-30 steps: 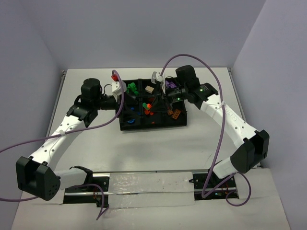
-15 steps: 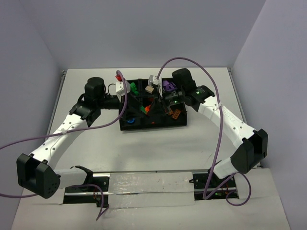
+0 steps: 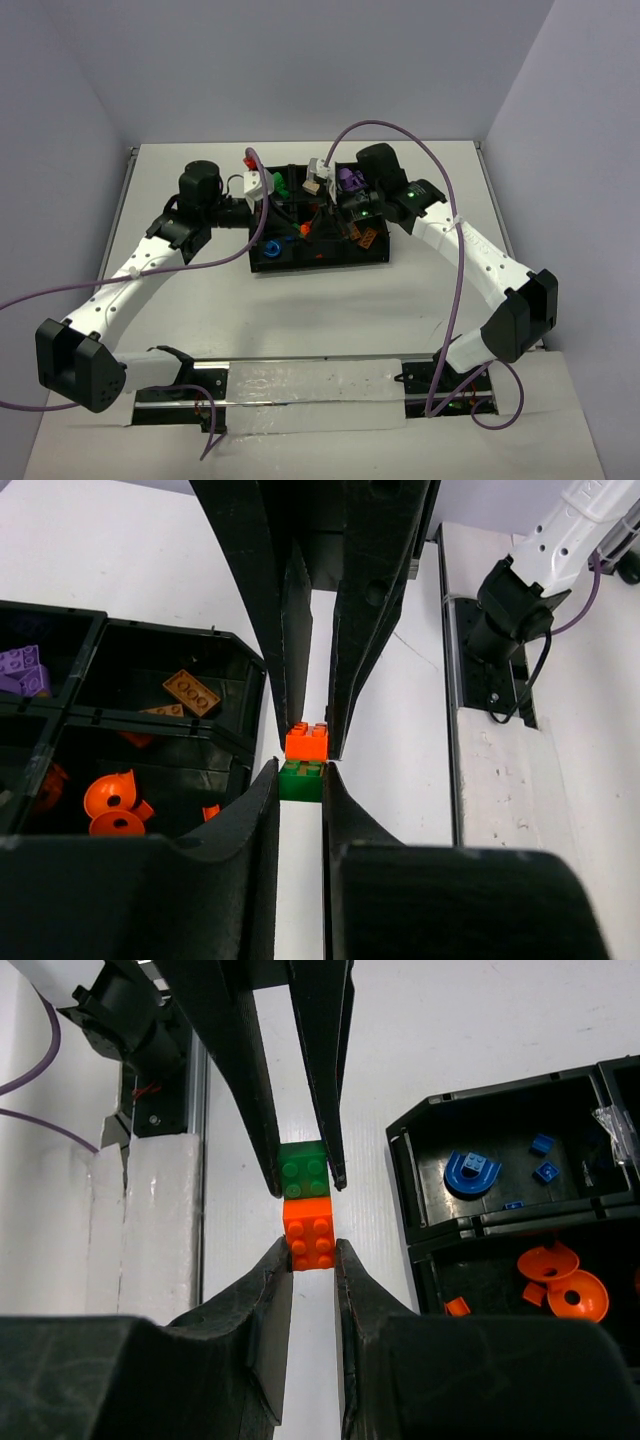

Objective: Sort the legos into containers by color

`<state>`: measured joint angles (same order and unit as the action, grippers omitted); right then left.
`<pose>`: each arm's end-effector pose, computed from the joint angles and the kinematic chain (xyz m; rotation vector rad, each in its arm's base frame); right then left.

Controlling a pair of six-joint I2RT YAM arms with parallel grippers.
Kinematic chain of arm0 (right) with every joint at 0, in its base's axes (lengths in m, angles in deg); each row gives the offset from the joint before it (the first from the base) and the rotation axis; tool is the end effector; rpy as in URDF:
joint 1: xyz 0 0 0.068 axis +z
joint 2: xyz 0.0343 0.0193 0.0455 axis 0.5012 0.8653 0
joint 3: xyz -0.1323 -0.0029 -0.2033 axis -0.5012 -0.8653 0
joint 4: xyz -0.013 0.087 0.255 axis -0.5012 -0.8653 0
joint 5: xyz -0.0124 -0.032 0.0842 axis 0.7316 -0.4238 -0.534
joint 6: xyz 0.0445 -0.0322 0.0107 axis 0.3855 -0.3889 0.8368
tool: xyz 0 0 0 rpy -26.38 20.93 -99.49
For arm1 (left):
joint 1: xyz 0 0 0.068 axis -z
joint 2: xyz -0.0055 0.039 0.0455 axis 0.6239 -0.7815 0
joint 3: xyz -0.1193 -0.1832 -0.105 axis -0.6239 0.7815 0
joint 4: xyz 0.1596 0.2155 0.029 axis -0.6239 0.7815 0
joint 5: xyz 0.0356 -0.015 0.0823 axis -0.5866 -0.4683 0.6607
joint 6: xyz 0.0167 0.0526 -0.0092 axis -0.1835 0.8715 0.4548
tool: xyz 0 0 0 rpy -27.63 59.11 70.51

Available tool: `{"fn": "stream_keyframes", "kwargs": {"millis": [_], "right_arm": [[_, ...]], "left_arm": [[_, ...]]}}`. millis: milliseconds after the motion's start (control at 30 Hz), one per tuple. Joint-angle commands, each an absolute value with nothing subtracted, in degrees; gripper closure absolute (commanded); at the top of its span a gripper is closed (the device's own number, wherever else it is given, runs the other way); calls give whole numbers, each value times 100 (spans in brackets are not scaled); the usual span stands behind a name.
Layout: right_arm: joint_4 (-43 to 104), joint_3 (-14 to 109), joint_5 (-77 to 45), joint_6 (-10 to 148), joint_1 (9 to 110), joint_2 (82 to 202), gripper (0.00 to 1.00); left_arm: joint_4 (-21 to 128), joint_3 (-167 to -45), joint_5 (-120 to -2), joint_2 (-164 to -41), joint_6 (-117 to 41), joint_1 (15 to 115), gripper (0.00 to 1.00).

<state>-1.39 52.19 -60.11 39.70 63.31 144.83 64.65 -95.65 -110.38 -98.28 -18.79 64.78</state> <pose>0.2606 0.2070 0.3299 -1.4101 1.5867 1.0967 0.2512 -0.1597 0.3208 1.1837 1.4846 -1.1621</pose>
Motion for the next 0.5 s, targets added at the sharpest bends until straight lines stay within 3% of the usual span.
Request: {"fn": "stream_keyframes", "kwargs": {"millis": [0, 467], "right_arm": [[204, 5169, -5877, 4000, 6365, 14221, 100], [304, 5058, -5757, 4104, 5792, 13980, 100]], "left_arm": [[6835, -9826, -10963, -9847, -1589, 6523, 98], [7297, -9113, -9668, -9647, -780, 6020, 100]]}}
